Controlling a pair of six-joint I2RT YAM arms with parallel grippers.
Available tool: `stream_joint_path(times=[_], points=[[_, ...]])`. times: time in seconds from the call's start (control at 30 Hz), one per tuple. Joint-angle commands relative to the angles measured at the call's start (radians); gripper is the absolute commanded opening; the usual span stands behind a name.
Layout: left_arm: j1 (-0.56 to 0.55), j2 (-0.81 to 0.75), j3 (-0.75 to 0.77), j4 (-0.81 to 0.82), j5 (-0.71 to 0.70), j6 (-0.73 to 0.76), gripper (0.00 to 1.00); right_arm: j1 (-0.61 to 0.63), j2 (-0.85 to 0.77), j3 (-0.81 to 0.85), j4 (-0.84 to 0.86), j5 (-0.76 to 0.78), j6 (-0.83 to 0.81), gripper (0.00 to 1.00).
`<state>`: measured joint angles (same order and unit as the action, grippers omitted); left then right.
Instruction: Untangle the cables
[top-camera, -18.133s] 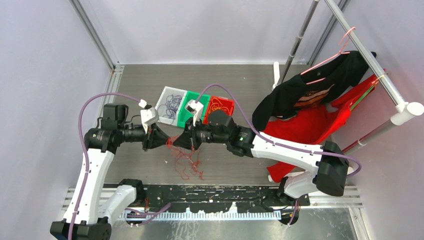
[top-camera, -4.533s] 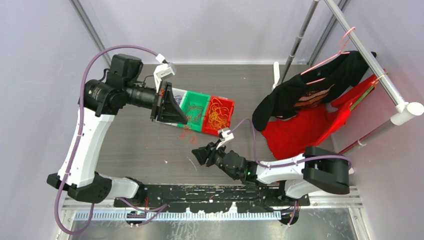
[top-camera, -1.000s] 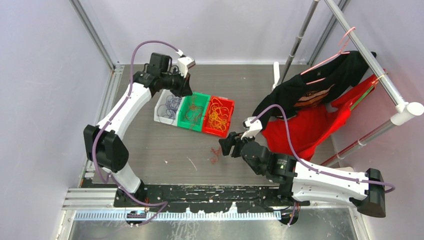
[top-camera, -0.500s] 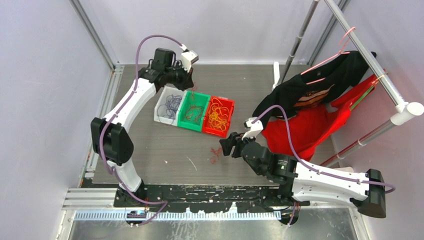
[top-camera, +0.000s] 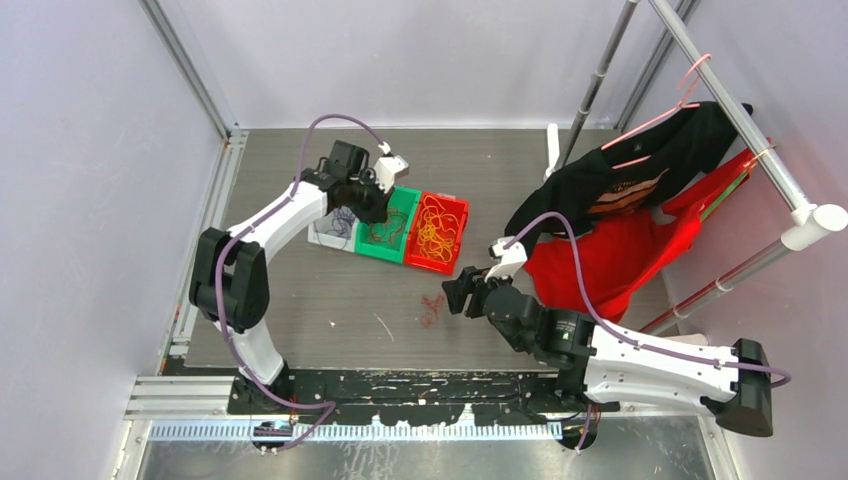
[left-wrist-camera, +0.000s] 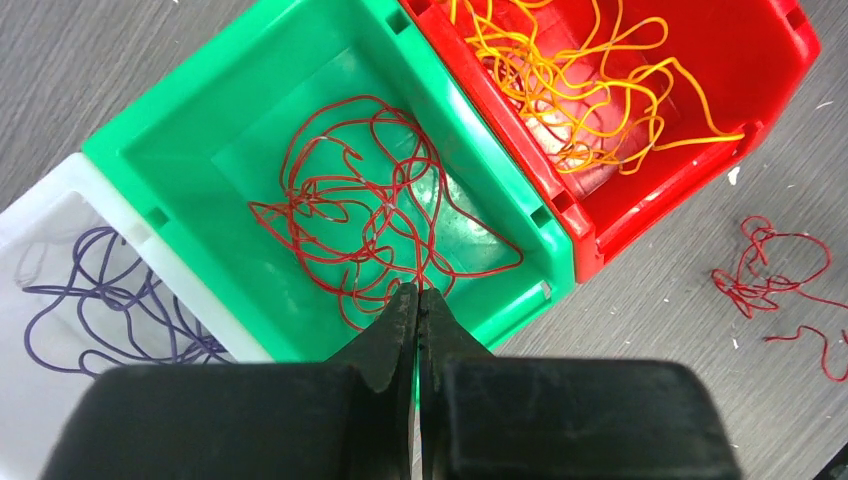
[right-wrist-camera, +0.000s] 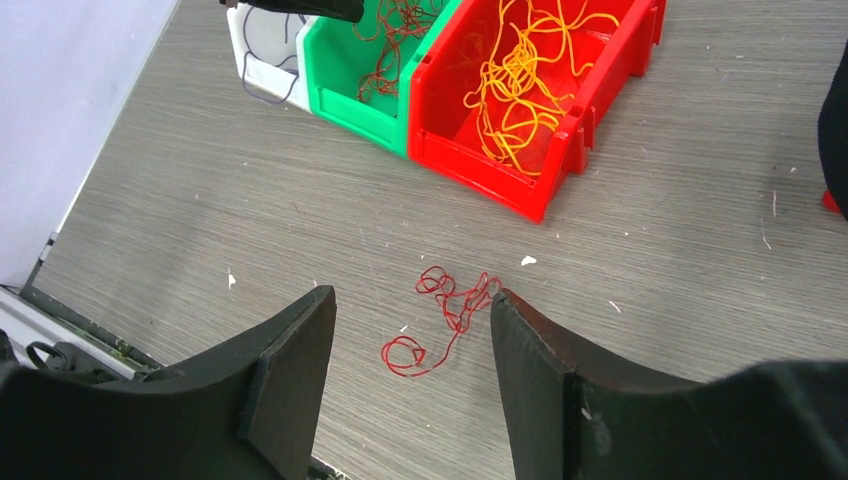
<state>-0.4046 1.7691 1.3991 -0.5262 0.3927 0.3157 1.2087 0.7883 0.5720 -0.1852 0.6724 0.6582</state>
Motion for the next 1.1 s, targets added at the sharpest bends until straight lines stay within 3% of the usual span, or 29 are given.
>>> stream_joint_path(times=[0.0,0.1,0.13,0.27,0.57,0.67,0.77,1.0,1.07], points=[[-0.021,0.000,-0.010,0.087,-0.049,0.039,0.00,-0.005,0.056,0.012,0.006,0.018,0.039,0.64],[-0.028,0.030,0.005,0.067,-0.083,0.041,0.05,-0.006,0.137,0.015,-0.006,0.007,0.068,0.64],[-0.028,0.033,0.015,0.054,-0.092,0.040,0.15,-0.007,0.163,0.015,-0.005,-0.001,0.077,0.64],[-0.028,0.008,0.064,-0.042,-0.081,0.039,0.66,-0.019,0.249,0.016,-0.006,-0.034,0.110,0.64],[-0.021,-0.181,0.165,-0.351,0.068,0.054,0.97,-0.064,0.438,-0.005,0.137,-0.160,0.107,0.63],[-0.017,-0.237,0.182,-0.464,0.131,0.057,0.99,-0.104,0.508,0.002,0.191,-0.193,0.102,0.59],[-0.017,-0.303,0.157,-0.529,0.196,0.052,0.99,-0.145,0.598,0.014,0.241,-0.248,0.100,0.49],[-0.016,-0.436,0.042,-0.572,0.292,0.034,1.00,-0.156,0.643,0.071,0.265,-0.299,0.053,0.06],[-0.016,-0.467,0.013,-0.578,0.323,0.044,0.97,-0.157,0.598,0.079,0.263,-0.311,0.026,0.01]])
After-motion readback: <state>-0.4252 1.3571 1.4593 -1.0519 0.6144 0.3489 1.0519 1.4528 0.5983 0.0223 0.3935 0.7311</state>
